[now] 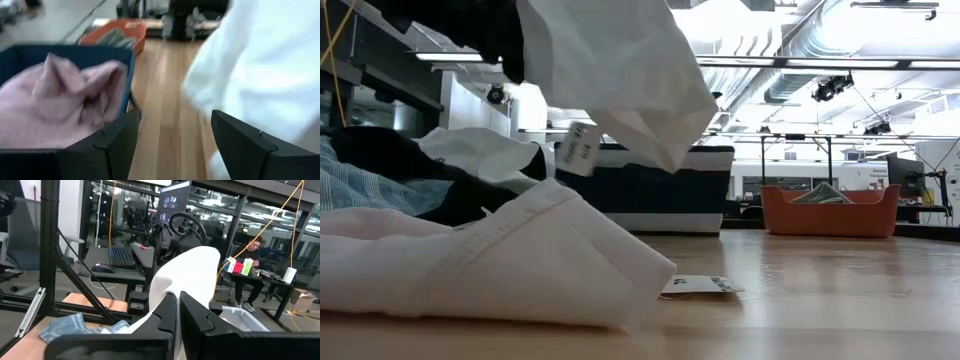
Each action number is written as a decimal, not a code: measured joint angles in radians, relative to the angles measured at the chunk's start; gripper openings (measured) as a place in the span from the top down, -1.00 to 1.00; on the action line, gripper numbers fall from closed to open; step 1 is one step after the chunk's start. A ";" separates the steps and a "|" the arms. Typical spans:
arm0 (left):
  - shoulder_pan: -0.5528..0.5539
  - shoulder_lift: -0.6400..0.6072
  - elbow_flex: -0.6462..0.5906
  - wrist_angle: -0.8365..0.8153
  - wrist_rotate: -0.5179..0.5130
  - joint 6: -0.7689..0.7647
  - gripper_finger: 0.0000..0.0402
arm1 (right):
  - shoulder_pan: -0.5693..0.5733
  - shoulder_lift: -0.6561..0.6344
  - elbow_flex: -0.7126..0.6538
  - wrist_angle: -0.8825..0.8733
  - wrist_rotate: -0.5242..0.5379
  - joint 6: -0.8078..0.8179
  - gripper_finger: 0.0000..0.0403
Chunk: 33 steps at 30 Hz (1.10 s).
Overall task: Pick & Place Cloths
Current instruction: Put the white boxer into the transparent bin
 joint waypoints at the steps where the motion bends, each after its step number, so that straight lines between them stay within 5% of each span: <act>1: 0.000 0.000 0.000 0.017 0.020 0.006 -0.21 | -0.004 0.000 0.015 -0.020 -0.004 0.000 0.98; 16: 0.000 0.018 0.000 0.251 0.205 0.041 -0.21 | -0.102 0.005 0.087 -0.010 -0.183 -0.001 0.98; 26: 0.000 0.149 0.001 0.471 0.283 0.030 -0.22 | -0.138 0.006 0.087 0.017 -0.216 -0.001 0.98; 33: 0.000 0.232 0.000 0.604 0.368 -0.011 -0.58 | -0.137 0.006 0.087 -0.036 -0.216 -0.001 0.98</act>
